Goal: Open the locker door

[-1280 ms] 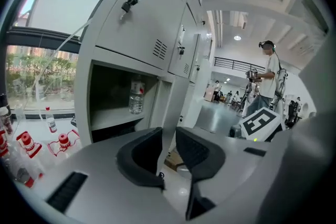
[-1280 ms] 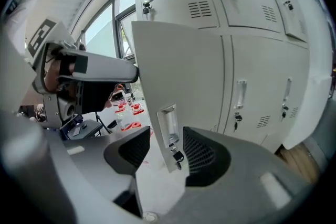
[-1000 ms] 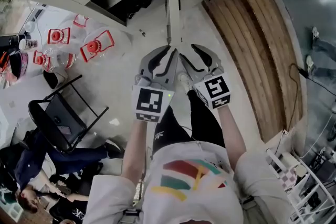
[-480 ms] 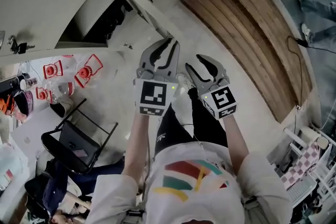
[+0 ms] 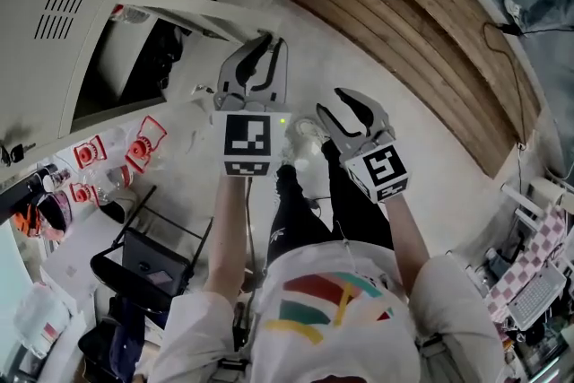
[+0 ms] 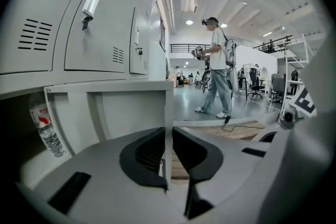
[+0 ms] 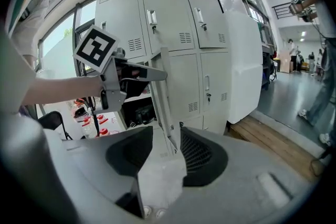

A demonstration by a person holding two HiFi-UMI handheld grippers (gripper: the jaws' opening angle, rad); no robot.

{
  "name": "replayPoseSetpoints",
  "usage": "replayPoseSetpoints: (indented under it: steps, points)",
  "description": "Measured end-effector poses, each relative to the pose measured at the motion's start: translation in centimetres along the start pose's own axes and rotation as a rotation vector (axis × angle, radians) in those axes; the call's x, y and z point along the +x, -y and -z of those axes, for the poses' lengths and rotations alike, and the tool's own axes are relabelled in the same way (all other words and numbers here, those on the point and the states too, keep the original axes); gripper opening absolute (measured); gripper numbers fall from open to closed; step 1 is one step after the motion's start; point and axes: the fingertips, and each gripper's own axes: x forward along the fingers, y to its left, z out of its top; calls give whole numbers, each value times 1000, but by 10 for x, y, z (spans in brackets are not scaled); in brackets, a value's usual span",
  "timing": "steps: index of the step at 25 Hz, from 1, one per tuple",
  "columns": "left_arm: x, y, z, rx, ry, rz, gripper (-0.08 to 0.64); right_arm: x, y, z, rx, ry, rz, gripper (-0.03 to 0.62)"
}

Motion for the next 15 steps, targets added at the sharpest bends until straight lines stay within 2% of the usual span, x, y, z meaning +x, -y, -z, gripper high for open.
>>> replayPoseSetpoints:
  steps: [15]
  points:
    - [53,-10,-26,2,18,-19,55,-16,27,11,56,-7,44,148]
